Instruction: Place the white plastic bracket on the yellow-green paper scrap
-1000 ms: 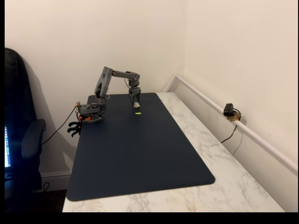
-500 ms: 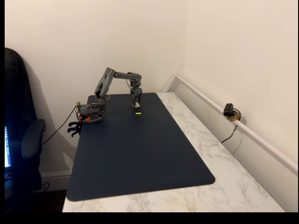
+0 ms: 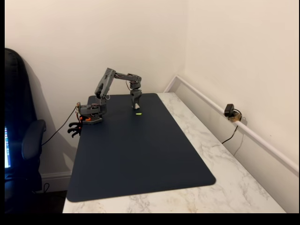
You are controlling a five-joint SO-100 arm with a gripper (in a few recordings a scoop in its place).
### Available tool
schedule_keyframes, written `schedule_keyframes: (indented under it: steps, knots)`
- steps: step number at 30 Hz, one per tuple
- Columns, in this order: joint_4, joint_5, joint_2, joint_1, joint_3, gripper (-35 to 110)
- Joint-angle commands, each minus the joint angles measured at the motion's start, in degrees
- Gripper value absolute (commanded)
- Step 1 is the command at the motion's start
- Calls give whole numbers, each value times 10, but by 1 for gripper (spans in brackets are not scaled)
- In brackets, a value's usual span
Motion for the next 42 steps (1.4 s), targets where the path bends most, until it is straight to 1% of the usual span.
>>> schedule_keyframes:
  steps: [1, 8, 14, 18, 20, 26, 30, 36, 42]
  knots:
    - [11, 4, 25, 14, 5, 5]
    - [19, -1, 84, 6, 36, 3]
    - [57, 5, 165, -13, 40, 3]
    - [97, 6, 195, -34, 11, 2]
    - [118, 2, 201, -48, -1, 0]
    - [131, -6, 227, -90, 21, 0]
    - [146, 6, 247, -122, 25, 0]
    - [149, 25, 249, -169, 29, 0]
    - [149, 33, 243, -192, 43, 0]
